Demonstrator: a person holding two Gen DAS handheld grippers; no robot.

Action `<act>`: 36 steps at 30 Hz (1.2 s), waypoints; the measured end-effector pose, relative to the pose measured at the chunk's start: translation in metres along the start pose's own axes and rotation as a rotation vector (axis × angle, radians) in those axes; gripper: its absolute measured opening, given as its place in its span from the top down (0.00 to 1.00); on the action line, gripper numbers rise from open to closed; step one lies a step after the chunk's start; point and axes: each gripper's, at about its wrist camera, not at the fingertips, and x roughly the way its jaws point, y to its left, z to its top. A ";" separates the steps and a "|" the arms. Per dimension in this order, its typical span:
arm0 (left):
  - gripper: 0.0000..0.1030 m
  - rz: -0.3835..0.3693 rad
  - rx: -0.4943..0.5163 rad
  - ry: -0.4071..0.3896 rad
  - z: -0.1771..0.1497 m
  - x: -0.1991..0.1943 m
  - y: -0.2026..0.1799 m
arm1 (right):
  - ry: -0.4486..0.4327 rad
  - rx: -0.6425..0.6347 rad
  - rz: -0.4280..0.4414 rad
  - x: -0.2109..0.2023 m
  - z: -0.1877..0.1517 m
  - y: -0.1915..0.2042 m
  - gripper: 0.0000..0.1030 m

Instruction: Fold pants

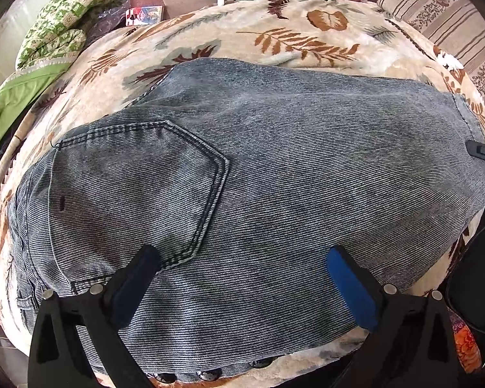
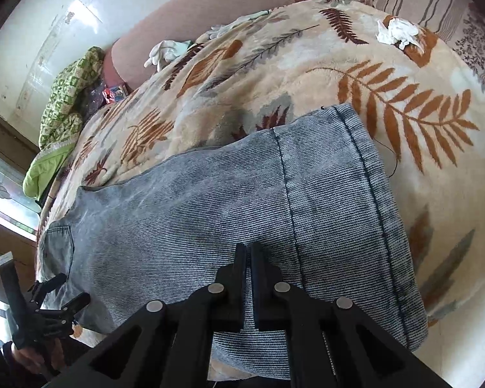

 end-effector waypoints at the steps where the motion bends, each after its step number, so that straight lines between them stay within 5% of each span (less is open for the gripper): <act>1: 0.00 0.001 0.000 0.006 0.001 0.001 0.000 | -0.001 -0.011 -0.008 0.001 0.001 0.001 0.96; 31: 0.00 -0.005 0.001 0.078 0.008 0.001 0.001 | -0.003 -0.038 -0.155 0.015 0.002 0.020 0.95; 36: 0.00 0.027 0.005 0.025 0.014 -0.003 0.005 | 0.001 -0.022 -0.145 0.014 0.002 0.017 0.95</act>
